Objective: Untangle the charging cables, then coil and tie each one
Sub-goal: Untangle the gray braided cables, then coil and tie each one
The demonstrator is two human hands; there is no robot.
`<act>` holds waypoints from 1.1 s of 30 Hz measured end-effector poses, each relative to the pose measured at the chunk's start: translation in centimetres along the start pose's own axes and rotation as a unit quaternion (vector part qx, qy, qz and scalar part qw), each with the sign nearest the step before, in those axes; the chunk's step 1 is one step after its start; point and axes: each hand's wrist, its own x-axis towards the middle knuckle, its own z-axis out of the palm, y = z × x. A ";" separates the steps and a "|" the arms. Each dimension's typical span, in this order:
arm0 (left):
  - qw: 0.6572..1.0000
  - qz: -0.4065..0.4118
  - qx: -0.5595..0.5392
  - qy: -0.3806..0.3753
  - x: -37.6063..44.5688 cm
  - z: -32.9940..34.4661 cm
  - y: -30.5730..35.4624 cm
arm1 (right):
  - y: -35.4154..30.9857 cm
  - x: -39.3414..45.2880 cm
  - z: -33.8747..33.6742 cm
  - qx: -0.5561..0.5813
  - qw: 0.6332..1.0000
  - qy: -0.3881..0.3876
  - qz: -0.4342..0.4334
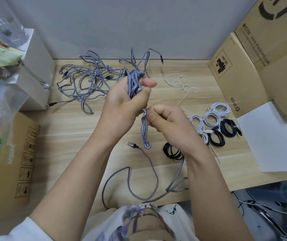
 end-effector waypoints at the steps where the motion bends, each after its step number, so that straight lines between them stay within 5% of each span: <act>1: 1.000 0.005 0.004 0.017 0.0 0.0 -0.2 | -0.1 0.0 0.2 0.014 1.000 -0.012 -0.005; 10: 0.996 0.017 0.035 0.084 -0.1 -0.3 -0.9 | 0.0 -0.7 1.3 0.135 0.983 -0.116 -0.036; 21: 0.969 0.024 0.155 0.191 1.2 -1.9 -2.7 | -1.0 -2.3 4.1 0.346 0.910 -0.210 -0.083; 24: 0.968 0.001 0.178 0.178 1.3 -3.2 -3.3 | -2.0 -2.3 3.1 0.411 0.893 -0.170 -0.059; 26: 0.977 -0.028 0.162 0.137 1.4 -3.9 -3.4 | -2.6 -2.3 1.8 0.369 0.925 -0.084 -0.033; 29: 0.988 -0.076 0.131 0.039 1.0 -4.2 -3.0 | -3.1 -2.1 0.3 0.253 0.965 0.055 -0.031; 33: 0.987 -0.087 0.072 -0.114 0.4 -4.5 -2.9 | -3.3 -1.8 -0.5 0.233 0.960 0.150 -0.037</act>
